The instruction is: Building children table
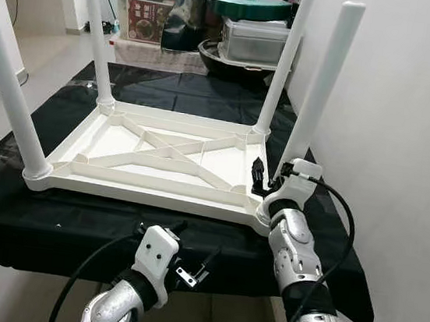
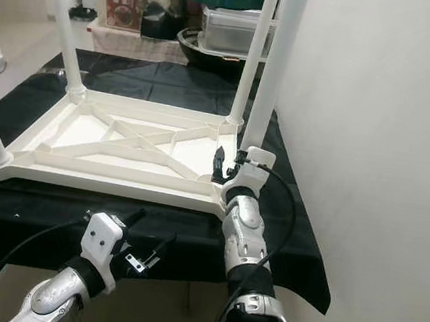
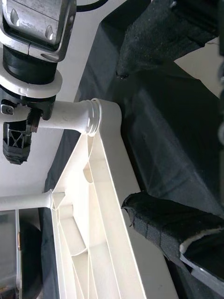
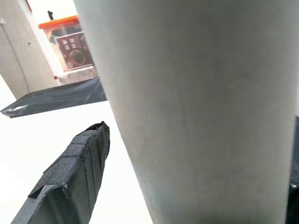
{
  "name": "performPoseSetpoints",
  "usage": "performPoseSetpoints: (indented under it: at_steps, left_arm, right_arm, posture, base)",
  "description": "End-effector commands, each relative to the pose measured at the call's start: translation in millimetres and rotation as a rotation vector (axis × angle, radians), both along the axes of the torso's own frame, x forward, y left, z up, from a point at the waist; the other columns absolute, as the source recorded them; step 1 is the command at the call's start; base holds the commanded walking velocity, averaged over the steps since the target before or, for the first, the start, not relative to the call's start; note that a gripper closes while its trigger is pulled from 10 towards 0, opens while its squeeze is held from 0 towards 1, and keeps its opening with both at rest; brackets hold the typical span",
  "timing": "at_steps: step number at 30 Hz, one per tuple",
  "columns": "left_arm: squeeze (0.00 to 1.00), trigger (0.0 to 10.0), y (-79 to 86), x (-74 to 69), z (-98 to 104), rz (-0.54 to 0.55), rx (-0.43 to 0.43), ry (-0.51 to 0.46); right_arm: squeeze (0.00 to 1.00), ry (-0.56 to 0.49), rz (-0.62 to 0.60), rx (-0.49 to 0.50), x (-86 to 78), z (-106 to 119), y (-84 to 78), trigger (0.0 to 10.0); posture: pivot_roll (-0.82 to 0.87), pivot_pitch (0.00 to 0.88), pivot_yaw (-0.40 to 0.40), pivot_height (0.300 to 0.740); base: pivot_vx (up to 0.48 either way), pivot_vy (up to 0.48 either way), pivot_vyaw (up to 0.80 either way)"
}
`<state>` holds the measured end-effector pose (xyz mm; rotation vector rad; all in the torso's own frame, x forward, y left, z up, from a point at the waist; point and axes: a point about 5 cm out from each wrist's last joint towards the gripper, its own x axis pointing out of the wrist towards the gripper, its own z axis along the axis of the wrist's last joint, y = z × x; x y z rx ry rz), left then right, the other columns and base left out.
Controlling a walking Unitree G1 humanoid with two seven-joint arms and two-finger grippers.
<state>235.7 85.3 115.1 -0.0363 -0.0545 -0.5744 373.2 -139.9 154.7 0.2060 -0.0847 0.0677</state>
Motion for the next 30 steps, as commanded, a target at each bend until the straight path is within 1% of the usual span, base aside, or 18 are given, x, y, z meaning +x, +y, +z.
performPoseSetpoints:
  at_steps: [1, 2, 3, 4, 5, 7, 8, 9, 11, 13, 14, 15, 17, 24, 25, 26, 27, 30]
  left_arm:
    - [0.00, 10.0, -0.4, -0.1, -1, -0.005, 0.002, 0.003]
    - [0.00, 10.0, -0.4, -0.1, -1, -0.005, 0.002, 0.003]
    - [0.00, 10.0, -0.4, 0.0, -1, -0.005, 0.002, 0.002]
    - [0.00, 10.0, -0.3, 0.1, -1, -0.005, 0.002, 0.002]
    - [0.00, 10.0, -0.3, 0.1, -1, -0.005, 0.002, 0.002]
    - [0.00, 10.0, 0.5, 0.3, -1, -0.005, 0.002, 0.002]
    - [0.00, 10.0, 0.5, 0.3, -1, -0.005, 0.002, 0.002]
    - [0.00, 10.0, 0.6, 0.2, -1, -0.007, 0.003, 0.002]
    - [0.00, 10.0, 0.6, 0.2, -1, -0.007, 0.003, 0.002]
    - [0.00, 10.0, 0.6, 0.2, -1, -0.008, 0.005, 0.001]
    - [0.00, 10.0, 0.6, 0.2, -1, -0.008, 0.005, 0.001]
    - [0.00, 10.0, 0.4, 0.2, -1, -0.006, 0.006, 0.000]
    - [0.00, 10.0, -0.2, -0.3, -1, -0.004, 0.005, -0.001]
    - [0.00, 10.0, -1.1, -1.4, -1, -0.006, -0.001, 0.001]
    - [0.00, 10.0, -1.3, -1.7, -1, -0.007, -0.001, 0.002]
    - [0.00, 10.0, -1.4, -1.9, -1, -0.008, -0.002, 0.002]
    - [0.00, 10.0, -1.5, -2.1, -1, -0.009, -0.002, 0.002]
    - [0.00, 10.0, -1.6, -2.3, -1, -0.009, -0.002, 0.002]
  right_arm:
    - [0.00, -0.024, 0.106, -0.024, 2.7, 5, 5.0, 10.0]
    - [0.00, -0.024, 0.106, -0.024, 2.7, 5, 5.0, 10.0]
    - [0.00, -0.025, 0.206, -0.027, 3.4, 7, 5.0, 10.0]
    - [0.00, -0.028, 0.374, -0.055, 2.2, 9, 8.2, 10.0]
    - [0.00, -0.028, 0.374, -0.055, 2.2, 9, 8.2, 10.0]
    - [0.00, -0.016, 0.651, -0.104, -2.2, 12, 14.4, 10.0]
    - [0.00, -0.016, 0.651, -0.104, -2.2, 12, 14.4, 10.0]
    - [0.00, -0.009, 0.772, -0.125, -4.7, 15, 17.1, 10.0]
    - [0.00, -0.009, 0.772, -0.125, -4.7, 15, 17.1, 10.0]
    - [0.00, -0.004, 0.966, -0.142, -10.0, 20, 20.4, 10.0]
    - [0.00, -0.004, 0.966, -0.142, -10.0, 20, 20.4, 10.0]
    - [0.00, -0.003, 1.088, -0.144, -14.3, 23, 22.4, 10.0]
    - [0.00, 0.004, 1.231, -0.151, -18.7, 26, 25.7, 10.0]
    - [0.00, 0.003, 1.367, -0.134, -20.9, 31, 34.8, 10.0]
    - [0.00, 0.010, 1.387, -0.140, -21.8, 29, 38.3, 8.9]
    - [0.00, 0.016, 1.402, -0.146, -22.5, 27, 40.2, 8.9]
    - [0.00, 0.032, 1.399, -0.157, -22.7, 24, 42.8, 0.2]
    - [0.00, 0.053, 1.390, -0.180, -22.8, 19, 45.1, 0.0]
  posture:
    - [0.04, 0.006, -0.054, 0.740]
    - [0.04, 0.006, -0.054, 0.740]
    - [0.03, 0.007, -0.053, 0.740]
    - [0.04, 0.009, -0.052, 0.740]
    - [0.04, 0.009, -0.052, 0.740]
    - [0.04, 0.009, -0.050, 0.740]
    - [0.04, 0.009, -0.050, 0.740]
    - [0.05, 0.009, -0.046, 0.740]
    - [0.05, 0.009, -0.046, 0.740]
    - [0.06, 0.008, -0.056, 0.740]
    - [0.06, 0.008, -0.056, 0.740]
    - [0.06, 0.005, -0.062, 0.740]
    - [0.07, 0.004, -0.066, 0.740]
    - [0.07, 0.002, -0.066, 0.740]
    - [0.07, 0.001, -0.068, 0.740]
    - [0.07, 0.001, -0.068, 0.740]
    - [0.08, 0.000, -0.069, 0.740]
    - [0.08, 0.000, -0.069, 0.740]
  base:
    - [0.000, 0.000, 0.00]
    - [0.000, 0.000, 0.00]
    - [0.000, 0.000, 0.00]
    - [0.000, 0.000, 0.00]
    - [0.000, 0.000, 0.00]
    - [0.000, 0.000, 0.00]
    - [0.000, 0.000, 0.00]
    - [0.000, 0.000, 0.00]
    - [0.000, 0.000, 0.00]
    - [0.000, 0.000, 0.00]
    - [0.000, 0.000, 0.00]
    - [0.000, 0.000, 0.00]
    - [0.000, 0.000, 0.00]
    - [0.000, 0.000, 0.00]
    - [0.000, 0.000, 0.00]
    - [0.000, 0.000, 0.00]
    - [0.000, 0.000, 0.00]
    - [0.000, 0.000, 0.00]
